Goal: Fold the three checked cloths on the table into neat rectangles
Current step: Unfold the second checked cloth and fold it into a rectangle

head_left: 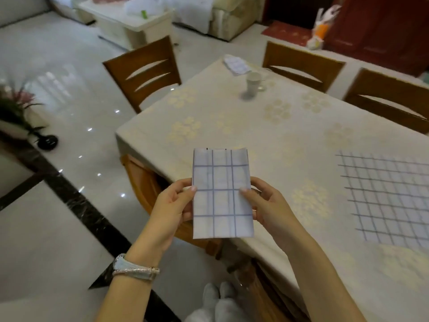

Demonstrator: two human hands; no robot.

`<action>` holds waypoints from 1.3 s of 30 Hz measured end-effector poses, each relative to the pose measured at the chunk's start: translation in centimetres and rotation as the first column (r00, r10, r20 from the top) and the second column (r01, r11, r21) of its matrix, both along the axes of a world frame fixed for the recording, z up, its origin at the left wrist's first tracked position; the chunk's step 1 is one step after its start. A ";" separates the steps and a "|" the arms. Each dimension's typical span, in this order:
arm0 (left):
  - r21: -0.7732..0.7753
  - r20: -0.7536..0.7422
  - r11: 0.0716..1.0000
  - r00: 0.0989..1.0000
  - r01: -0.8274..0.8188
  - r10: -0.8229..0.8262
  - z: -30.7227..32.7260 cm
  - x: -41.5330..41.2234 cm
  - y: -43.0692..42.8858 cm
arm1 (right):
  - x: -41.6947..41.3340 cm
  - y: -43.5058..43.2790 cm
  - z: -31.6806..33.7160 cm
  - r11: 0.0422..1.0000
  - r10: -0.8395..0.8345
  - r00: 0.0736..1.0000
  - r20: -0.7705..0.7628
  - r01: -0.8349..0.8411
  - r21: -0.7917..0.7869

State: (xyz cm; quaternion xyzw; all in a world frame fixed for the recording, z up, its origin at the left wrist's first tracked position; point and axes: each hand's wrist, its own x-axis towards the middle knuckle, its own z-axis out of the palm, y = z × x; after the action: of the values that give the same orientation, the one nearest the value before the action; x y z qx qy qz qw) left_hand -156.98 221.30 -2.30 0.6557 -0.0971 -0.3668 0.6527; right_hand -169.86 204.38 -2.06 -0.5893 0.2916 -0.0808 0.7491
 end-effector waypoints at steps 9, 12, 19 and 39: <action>0.044 -0.020 0.937 0.937 -0.348 0.349 -0.8 3.5 7.3 | 10.0 4.2 -1.1 0.943 0.325 0.946 0.000 -0.324 0.074; 0.048 -0.043 0.908 0.908 -0.415 0.417 -1.1 5.2 9.5 | 12.9 6.0 -1.4 0.914 0.399 0.917 -0.002 -0.398 0.079; 0.025 -0.097 0.887 0.882 -0.461 0.461 -2.5 12.6 14.1 | 21.0 10.4 -2.4 0.897 0.439 0.898 -0.001 -0.438 0.066; 0.044 -0.044 0.911 0.911 -0.409 0.411 -1.8 44.4 26.3 | 51.9 22.9 -2.7 0.916 0.396 0.918 -0.021 -0.393 0.085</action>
State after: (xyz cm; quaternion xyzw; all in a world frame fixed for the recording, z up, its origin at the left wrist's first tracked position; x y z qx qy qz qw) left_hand -112.53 247.59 -4.11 0.6626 0.0660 -0.2404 0.7062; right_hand -117.97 227.24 -4.80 -0.6072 0.1837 0.0945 0.7672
